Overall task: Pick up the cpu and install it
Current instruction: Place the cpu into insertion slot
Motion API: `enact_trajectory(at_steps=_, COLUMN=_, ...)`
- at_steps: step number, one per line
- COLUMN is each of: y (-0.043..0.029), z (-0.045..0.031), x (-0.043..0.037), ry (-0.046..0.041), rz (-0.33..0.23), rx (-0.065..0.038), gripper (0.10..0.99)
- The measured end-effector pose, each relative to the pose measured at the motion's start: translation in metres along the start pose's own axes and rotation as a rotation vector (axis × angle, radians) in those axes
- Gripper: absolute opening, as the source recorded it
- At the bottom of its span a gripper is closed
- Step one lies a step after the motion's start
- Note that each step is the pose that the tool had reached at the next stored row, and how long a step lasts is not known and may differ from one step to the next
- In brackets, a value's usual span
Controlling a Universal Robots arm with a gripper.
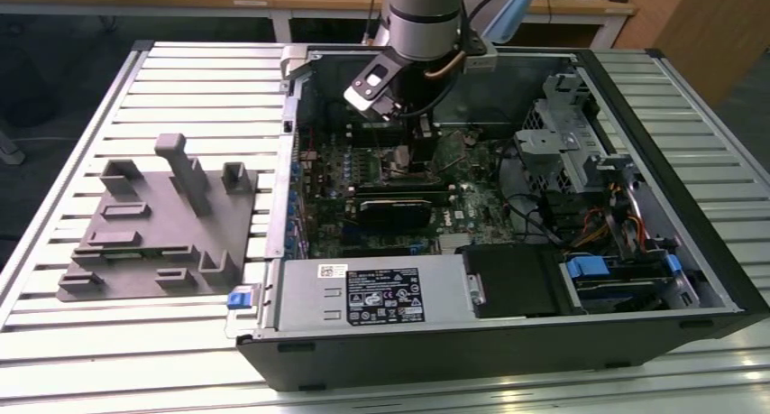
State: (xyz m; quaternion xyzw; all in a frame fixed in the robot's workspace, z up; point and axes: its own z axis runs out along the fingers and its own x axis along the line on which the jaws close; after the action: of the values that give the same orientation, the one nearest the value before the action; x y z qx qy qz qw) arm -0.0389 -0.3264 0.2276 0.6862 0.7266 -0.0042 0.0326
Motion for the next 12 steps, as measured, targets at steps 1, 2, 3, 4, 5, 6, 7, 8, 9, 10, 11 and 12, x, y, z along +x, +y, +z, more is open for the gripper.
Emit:
enact_trajectory(at_steps=1, y=0.0, z=0.0006, x=0.0008, ry=0.0, rz=-0.003, rx=0.0, gripper=0.545)
enact_trajectory(at_steps=2, y=0.0, z=0.0013, x=0.0017, ry=0.0002, rz=-0.005, rx=-0.001, gripper=0.545)
enact_trajectory(at_steps=3, y=0.0, z=0.002, x=0.0025, ry=0.0002, rz=-0.007, rx=-0.001, gripper=0.545)
enact_trajectory(at_steps=4, y=0.0, z=0.0027, x=0.0032, ry=0.0003, rz=-0.009, rx=-0.001, gripper=0.545)
enact_trajectory(at_steps=5, y=0.0001, z=0.0036, x=0.0041, ry=0.0004, rz=-0.011, rx=-0.002, gripper=0.545)
enact_trajectory(at_steps=6, y=0.0001, z=0.0043, x=0.0049, ry=0.0004, rz=-0.013, rx=-0.002, gripper=0.545)
enact_trajectory(at_steps=7, y=0.0001, z=0.0051, x=0.0058, ry=0.0004, rz=-0.014, rx=-0.002, gripper=0.545)
enact_trajectory(at_steps=8, y=0.0001, z=0.006, x=0.0067, ry=0.0005, rz=-0.015, rx=-0.003, gripper=0.545)
enact_trajectory(at_steps=9, y=0.0001, z=0.0068, x=0.0076, ry=0.0004, rz=-0.016, rx=-0.003, gripper=0.545)
enact_trajectory(at_steps=10, y=0.0001, z=0.0078, x=0.0085, ry=0.0005, rz=-0.016, rx=-0.004, gripper=0.545)
enact_trajectory(at_steps=11, y=0.0001, z=0.0089, x=0.0093, ry=0.0005, rz=-0.016, rx=-0.004, gripper=0.545)
enact_trajectory(at_steps=12, y=0.0001, z=0.0102, x=0.0098, ry=0.0004, rz=-0.016, rx=-0.005, gripper=0.545)
